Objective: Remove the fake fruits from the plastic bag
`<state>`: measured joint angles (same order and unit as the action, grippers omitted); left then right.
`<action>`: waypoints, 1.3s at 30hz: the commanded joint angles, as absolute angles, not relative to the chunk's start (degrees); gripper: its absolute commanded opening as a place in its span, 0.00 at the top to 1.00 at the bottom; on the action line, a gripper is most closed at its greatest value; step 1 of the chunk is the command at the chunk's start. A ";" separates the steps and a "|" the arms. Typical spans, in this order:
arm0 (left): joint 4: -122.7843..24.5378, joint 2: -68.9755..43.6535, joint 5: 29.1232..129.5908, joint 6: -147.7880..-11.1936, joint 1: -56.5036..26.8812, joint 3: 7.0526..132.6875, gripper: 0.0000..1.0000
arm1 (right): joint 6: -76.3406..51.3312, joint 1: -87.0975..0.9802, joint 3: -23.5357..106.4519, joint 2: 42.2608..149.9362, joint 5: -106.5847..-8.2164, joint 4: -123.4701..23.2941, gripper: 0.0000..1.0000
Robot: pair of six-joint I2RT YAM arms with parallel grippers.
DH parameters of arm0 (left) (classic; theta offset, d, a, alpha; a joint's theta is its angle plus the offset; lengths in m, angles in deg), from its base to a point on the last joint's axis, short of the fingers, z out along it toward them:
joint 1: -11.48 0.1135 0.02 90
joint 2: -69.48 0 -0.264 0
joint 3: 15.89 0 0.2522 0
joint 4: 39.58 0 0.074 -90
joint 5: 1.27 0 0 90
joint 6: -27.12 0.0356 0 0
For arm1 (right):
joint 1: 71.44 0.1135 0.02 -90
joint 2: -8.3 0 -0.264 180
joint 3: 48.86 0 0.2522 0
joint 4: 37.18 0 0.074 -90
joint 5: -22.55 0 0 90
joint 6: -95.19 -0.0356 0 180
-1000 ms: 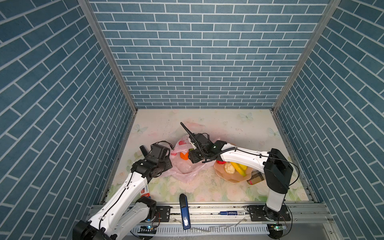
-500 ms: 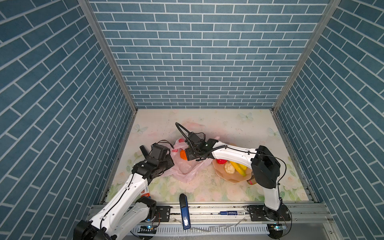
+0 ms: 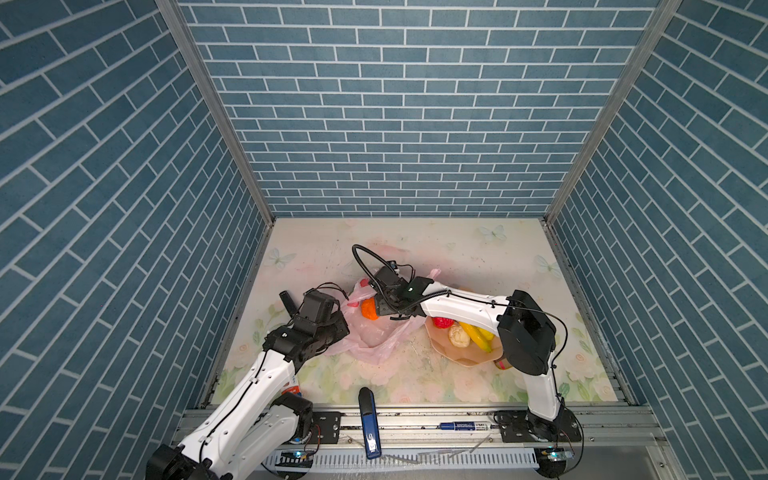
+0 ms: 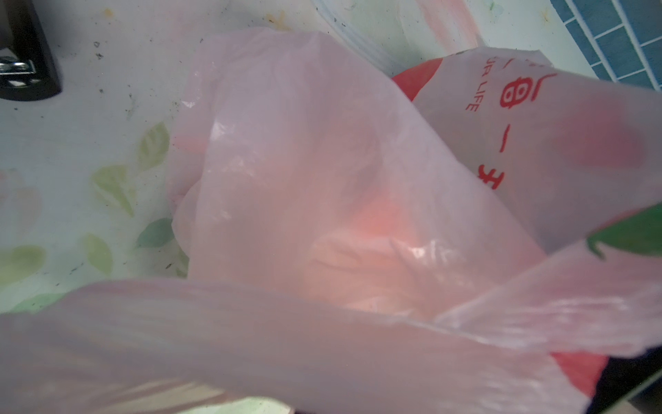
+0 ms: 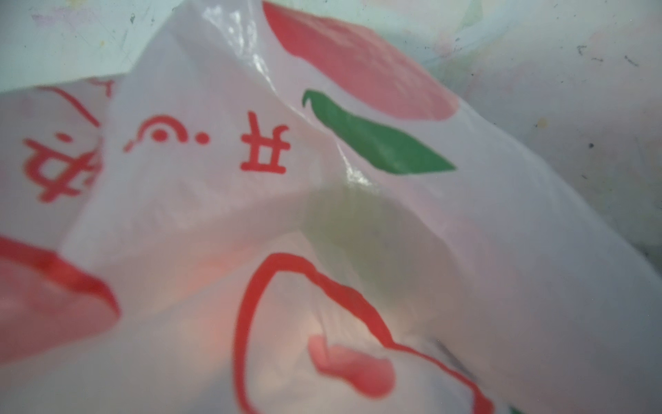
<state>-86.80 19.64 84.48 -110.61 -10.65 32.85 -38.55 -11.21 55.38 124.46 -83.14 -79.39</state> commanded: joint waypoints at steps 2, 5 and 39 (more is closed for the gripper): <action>-86.14 18.59 82.97 -108.80 -10.48 32.80 1.00 | -41.25 -11.80 58.38 124.98 -85.45 -78.09 0.24; -85.96 17.84 82.21 -107.78 -10.49 33.41 1.00 | -41.71 -12.35 59.92 126.22 -86.30 -78.98 0.21; -83.70 15.60 76.07 -102.52 -10.48 31.51 1.00 | -48.17 -16.54 68.62 138.33 -82.39 -73.43 0.18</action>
<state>-83.47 15.09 76.54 -103.37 -10.65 32.37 -44.63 -16.24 66.44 137.22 -82.65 -73.96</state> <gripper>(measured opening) 0.046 0.822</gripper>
